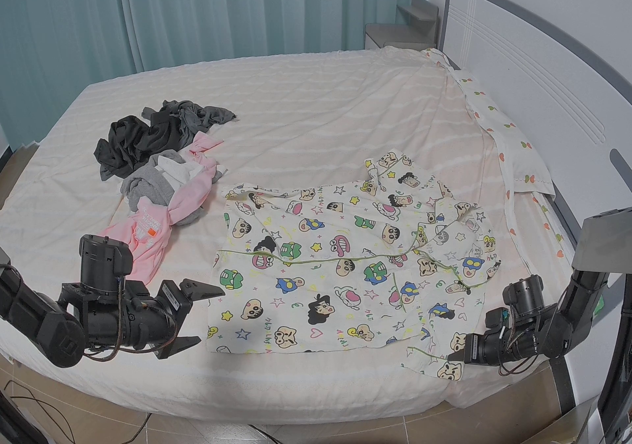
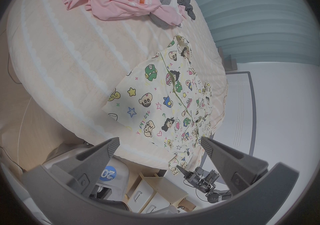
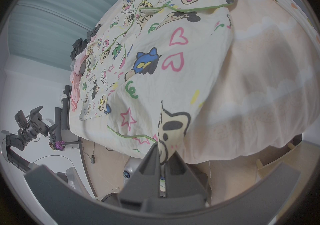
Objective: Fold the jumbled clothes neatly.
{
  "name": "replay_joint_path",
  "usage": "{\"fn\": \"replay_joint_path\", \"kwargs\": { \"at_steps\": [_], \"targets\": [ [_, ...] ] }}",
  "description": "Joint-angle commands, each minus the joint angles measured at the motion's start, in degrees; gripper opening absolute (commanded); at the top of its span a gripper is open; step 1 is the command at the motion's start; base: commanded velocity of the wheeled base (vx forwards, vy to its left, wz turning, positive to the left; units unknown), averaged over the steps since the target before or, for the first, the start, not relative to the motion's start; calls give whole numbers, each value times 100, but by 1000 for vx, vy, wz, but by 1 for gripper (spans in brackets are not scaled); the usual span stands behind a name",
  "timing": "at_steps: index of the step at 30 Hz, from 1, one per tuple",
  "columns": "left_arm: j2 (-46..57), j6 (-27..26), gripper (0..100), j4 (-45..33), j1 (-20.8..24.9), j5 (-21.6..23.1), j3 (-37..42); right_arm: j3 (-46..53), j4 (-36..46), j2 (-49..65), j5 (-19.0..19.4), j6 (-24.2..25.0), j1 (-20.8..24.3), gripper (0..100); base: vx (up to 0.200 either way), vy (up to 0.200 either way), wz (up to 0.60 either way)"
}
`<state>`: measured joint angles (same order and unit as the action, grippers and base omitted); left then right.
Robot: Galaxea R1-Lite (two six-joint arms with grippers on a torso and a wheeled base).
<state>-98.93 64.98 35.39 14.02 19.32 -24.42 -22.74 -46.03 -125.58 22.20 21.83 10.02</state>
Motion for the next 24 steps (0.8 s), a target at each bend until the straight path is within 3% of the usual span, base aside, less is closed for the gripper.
{"fn": "replay_joint_path", "kwargs": {
  "at_steps": [1,8,16,17,22,24],
  "targets": [
    [5,-2,100,3,13,-25,7,164,6,297,65,14,-176,0,0,0,0],
    [-13,-11,100,-58,233,-157,-46,481,15,534,566,-65,-774,0,0,0,0],
    [-496,-11,100,-190,338,-587,-221,551,15,534,689,-127,-879,0,0,0,0],
    [-698,-20,100,-199,461,-869,-230,604,6,552,821,-188,-879,0,0,0,0],
    [-1111,-275,100,-199,690,-1141,-274,595,6,517,935,-188,-861,0,0,0,0],
    [-1533,-486,100,-199,795,-1721,-432,621,-2,534,1058,-144,-853,0,0,0,0]
  ]
}}
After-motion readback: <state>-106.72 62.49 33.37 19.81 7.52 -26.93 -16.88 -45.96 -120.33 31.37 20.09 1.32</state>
